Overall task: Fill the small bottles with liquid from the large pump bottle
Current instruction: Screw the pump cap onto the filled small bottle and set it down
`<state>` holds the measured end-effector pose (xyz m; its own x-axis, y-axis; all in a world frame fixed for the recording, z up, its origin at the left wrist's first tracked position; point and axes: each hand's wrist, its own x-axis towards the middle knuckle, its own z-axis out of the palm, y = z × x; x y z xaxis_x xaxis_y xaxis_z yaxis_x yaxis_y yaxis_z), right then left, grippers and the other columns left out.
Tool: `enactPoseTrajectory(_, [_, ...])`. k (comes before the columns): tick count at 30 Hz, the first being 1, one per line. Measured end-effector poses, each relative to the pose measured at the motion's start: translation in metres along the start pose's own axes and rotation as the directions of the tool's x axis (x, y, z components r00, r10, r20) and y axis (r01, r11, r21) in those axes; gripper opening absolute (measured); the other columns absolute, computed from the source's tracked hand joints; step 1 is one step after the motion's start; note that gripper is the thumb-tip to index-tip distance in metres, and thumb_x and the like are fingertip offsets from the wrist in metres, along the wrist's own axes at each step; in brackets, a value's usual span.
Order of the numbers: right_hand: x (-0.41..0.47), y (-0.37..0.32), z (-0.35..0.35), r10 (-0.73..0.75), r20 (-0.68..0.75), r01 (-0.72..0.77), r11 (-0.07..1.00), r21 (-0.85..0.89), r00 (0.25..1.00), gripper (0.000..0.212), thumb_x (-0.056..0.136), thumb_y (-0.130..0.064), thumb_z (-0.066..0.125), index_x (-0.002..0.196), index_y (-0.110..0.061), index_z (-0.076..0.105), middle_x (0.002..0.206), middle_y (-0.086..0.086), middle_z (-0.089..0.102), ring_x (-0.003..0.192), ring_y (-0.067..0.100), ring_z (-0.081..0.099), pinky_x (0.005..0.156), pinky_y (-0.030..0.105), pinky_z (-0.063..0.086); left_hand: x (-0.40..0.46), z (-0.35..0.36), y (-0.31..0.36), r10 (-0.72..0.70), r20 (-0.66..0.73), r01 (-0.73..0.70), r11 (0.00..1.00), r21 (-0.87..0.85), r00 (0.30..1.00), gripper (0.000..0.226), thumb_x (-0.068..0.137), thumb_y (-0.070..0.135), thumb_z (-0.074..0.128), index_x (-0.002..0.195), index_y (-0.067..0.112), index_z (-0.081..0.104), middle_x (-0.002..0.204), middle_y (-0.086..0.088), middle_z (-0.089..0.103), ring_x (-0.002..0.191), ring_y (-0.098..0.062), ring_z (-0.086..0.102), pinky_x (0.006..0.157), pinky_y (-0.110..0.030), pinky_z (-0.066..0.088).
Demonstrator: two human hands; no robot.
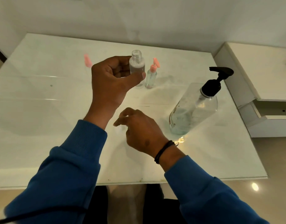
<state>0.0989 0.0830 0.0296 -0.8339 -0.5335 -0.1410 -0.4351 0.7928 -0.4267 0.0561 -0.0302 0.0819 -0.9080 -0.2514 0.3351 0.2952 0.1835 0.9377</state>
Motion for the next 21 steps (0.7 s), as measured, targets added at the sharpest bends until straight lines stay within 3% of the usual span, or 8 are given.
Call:
enactPoseTrajectory(3, [0.003,-0.001,0.013,-0.040,0.051,0.044,0.995,-0.087,0.998,0.061,0.083,0.002,0.064,0.134,-0.031,0.059,0.147,-0.002,0.041,0.121,0.024,0.046,0.084,0.042,0.058,0.000,0.001,-0.001,-0.012,0.006,0.012,1.000,-0.007,1.000,0.034,0.076,0.013,0.087,0.108,0.013,0.075,0.097,0.008,0.076,0.086,-0.004,0.074,0.077,-0.016,0.056])
enactPoseTrajectory(7, [0.005,0.001,0.022,-0.077,0.013,0.078,0.984,-0.163,0.997,0.059,0.083,0.003,0.066,0.134,-0.026,0.059,0.145,0.004,0.041,0.116,0.028,0.048,0.076,0.042,0.059,-0.001,0.002,-0.002,-0.025,0.011,0.025,1.000,-0.004,1.000,0.035,0.076,0.017,0.088,0.109,0.015,0.075,0.099,0.006,0.076,0.088,-0.005,0.075,0.078,-0.017,0.057])
enactPoseTrajectory(15, [0.014,0.009,0.030,-0.095,-0.101,0.080,0.986,-0.146,0.990,0.050,0.088,0.003,0.063,0.132,-0.021,0.060,0.110,0.008,0.056,0.096,0.025,0.053,0.073,0.042,0.059,-0.005,0.003,-0.004,-0.040,0.026,0.040,0.999,-0.007,0.999,0.034,0.078,0.017,0.087,0.110,0.015,0.074,0.102,0.004,0.076,0.090,-0.006,0.074,0.079,-0.018,0.058])
enactPoseTrajectory(21, [0.018,0.012,0.036,-0.062,-0.220,0.019,0.981,-0.194,0.974,0.045,0.082,0.007,0.064,0.120,-0.016,0.067,0.085,0.006,0.059,0.079,0.024,0.051,0.055,0.036,0.054,-0.004,0.004,-0.005,-0.040,0.026,0.040,0.999,0.004,0.999,0.037,0.077,0.017,0.088,0.111,0.011,0.075,0.102,0.002,0.077,0.089,-0.004,0.074,0.078,-0.017,0.057])
